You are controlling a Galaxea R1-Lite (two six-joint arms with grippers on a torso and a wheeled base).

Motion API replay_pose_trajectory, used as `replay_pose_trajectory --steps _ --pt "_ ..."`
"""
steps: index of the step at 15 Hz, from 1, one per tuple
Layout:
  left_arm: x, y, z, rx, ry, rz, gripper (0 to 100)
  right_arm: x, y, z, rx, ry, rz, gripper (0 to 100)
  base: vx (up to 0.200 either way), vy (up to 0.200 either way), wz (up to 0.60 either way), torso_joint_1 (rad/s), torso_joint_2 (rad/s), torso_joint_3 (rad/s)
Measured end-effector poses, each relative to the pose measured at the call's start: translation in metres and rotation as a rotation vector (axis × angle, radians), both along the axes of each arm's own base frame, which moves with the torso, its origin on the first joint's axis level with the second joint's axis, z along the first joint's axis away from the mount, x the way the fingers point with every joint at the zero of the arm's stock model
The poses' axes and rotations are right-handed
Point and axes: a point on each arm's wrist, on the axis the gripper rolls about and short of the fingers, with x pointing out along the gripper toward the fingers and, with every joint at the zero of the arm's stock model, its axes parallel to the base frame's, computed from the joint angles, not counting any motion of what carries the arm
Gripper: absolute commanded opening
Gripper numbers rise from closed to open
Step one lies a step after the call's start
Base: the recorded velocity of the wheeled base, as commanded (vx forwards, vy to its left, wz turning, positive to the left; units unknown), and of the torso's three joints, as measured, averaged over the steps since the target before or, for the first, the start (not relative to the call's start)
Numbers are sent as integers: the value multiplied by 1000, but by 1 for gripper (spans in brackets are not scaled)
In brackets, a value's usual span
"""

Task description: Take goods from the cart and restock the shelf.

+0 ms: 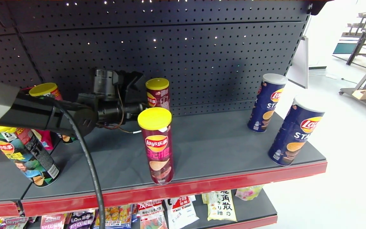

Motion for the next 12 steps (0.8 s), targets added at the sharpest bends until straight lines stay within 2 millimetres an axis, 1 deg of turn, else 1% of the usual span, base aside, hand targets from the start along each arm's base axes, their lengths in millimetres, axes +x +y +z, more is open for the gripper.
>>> replay_pose_trajectory --steps 3,5,8,12 --pt "-19 20 2 12 37 35 100 0 0 0 0 0 0 100 0 0 0 0 0 0" --pt "-35 32 5 17 47 52 100 0 0 0 0 0 0 100 0 0 0 0 0 0" --pt "-70 50 6 30 85 79 100 0 0 0 0 0 0 100 0 0 0 0 0 0" --pt "-120 70 19 54 160 99 100 0 0 0 0 0 0 100 0 0 0 0 0 0"
